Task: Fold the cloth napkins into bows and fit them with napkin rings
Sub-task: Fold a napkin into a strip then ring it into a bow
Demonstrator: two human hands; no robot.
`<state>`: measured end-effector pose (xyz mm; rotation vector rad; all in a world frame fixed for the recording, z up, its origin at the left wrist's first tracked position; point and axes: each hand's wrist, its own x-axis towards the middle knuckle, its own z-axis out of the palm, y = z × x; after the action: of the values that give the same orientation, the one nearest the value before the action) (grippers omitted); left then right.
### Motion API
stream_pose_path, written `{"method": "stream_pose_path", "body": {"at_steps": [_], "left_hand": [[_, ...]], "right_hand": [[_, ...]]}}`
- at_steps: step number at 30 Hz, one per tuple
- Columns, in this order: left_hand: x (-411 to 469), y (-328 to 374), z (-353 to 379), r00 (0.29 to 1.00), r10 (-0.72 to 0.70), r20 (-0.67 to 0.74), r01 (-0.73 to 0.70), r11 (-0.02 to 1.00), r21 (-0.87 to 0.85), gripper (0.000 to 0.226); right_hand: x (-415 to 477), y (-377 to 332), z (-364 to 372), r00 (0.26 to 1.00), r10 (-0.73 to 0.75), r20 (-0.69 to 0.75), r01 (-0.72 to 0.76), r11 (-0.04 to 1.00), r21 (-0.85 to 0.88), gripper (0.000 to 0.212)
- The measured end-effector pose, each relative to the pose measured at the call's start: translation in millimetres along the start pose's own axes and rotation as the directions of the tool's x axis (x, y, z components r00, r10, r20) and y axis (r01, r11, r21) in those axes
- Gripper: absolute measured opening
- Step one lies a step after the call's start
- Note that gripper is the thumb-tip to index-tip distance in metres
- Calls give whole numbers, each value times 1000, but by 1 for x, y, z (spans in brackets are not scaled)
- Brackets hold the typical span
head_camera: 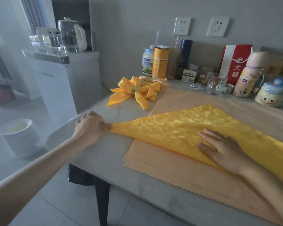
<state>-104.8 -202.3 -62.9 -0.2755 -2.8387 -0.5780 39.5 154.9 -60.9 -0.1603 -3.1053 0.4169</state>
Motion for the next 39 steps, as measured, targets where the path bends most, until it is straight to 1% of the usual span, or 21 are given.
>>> {"method": "stream_pose_path", "body": {"at_steps": [2, 4, 5, 6, 7, 9, 10, 11, 13, 16, 20, 22, 24, 27, 28, 30, 31, 33, 34, 36, 39], "left_hand": [[-4, 12, 1, 996, 10, -88, -3, 996, 89, 30], [-18, 40, 2, 970, 167, -178, -146, 982, 123, 48], [-28, 62, 1, 948, 264, -176, -254, 964, 77, 60], [-41, 85, 1, 930, 356, -90, -356, 934, 19, 70], [-56, 108, 3, 894, 445, 58, -444, 896, -26, 73], [-83, 144, 9, 746, 537, 394, -560, 826, -65, 71], [-92, 154, 10, 686, 540, 488, -576, 812, -89, 74], [-97, 157, 12, 654, 514, 555, -567, 819, -89, 77], [-95, 146, 16, 657, 456, 601, -542, 839, -44, 81], [-81, 110, 13, 722, 343, 601, -486, 869, 89, 77], [-61, 51, -5, 805, 122, 580, -308, 922, 233, 73], [-54, 28, -14, 830, 26, 557, -217, 935, 280, 87], [-46, 13, -22, 845, -98, 525, -105, 933, 344, 83], [-37, 23, -34, 890, -218, 400, 26, 902, 432, 91], [-36, 36, -35, 923, -178, 342, 15, 903, 429, 93], [-40, 79, -33, 961, 61, 269, -147, 939, 312, 85], [-45, 103, -29, 945, 203, 258, -262, 940, 219, 78], [-57, 162, -10, 841, 467, 274, -490, 872, 15, 62], [-60, 185, 0, 791, 540, 286, -551, 833, -50, 56], [-60, 222, 23, 712, 615, 338, -617, 778, -117, 50], [-59, 236, 55, 649, 598, 470, -667, 744, -24, 55]], "right_hand": [[0, 0, 0, 1000, 11, 4, -11, 1000, -14, 110], [-1, -2, 0, 1000, 10, 14, -10, 999, -36, 88], [-2, -3, 0, 999, 21, 25, -20, 999, -46, 78], [-3, -4, -1, 999, 32, 30, -31, 998, -52, 74], [-4, -5, -1, 999, 40, 30, -38, 998, -51, 74], [-3, -5, -2, 999, 32, 23, -31, 998, -55, 81], [-3, -4, -2, 999, 27, 22, -25, 998, -55, 93], [-2, -3, -2, 999, 25, 35, -23, 998, -59, 105], [-1, -2, -1, 998, 32, 53, -28, 997, -73, 111], [-1, -2, -1, 997, 30, 70, -24, 996, -82, 117], [-1, -1, -1, 997, 29, 74, -21, 995, -95, 121], [-1, -1, -2, 996, 17, 91, -9, 996, -83, 108], [-1, -5, -4, 994, 29, 103, -21, 997, -71, 81], [-2, -8, -3, 996, 38, 86, -32, 997, -69, 64], [-2, -9, -2, 997, 33, 66, -29, 998, -63, 61], [-6, -11, -2, 1000, 14, -4, -14, 1000, -25, 57], [-4, -14, -1, 998, -18, -58, 17, 1000, -17, 55], [-12, -12, -8, 985, -30, -170, 24, 999, -36, 49], [-14, -12, -11, 980, -29, -199, 23, 999, -29, 46], [-25, -7, -16, 972, 6, -235, -8, 1000, -7, 40], [-40, 5, -11, 983, 43, -180, -54, 997, -53, 43]]}}
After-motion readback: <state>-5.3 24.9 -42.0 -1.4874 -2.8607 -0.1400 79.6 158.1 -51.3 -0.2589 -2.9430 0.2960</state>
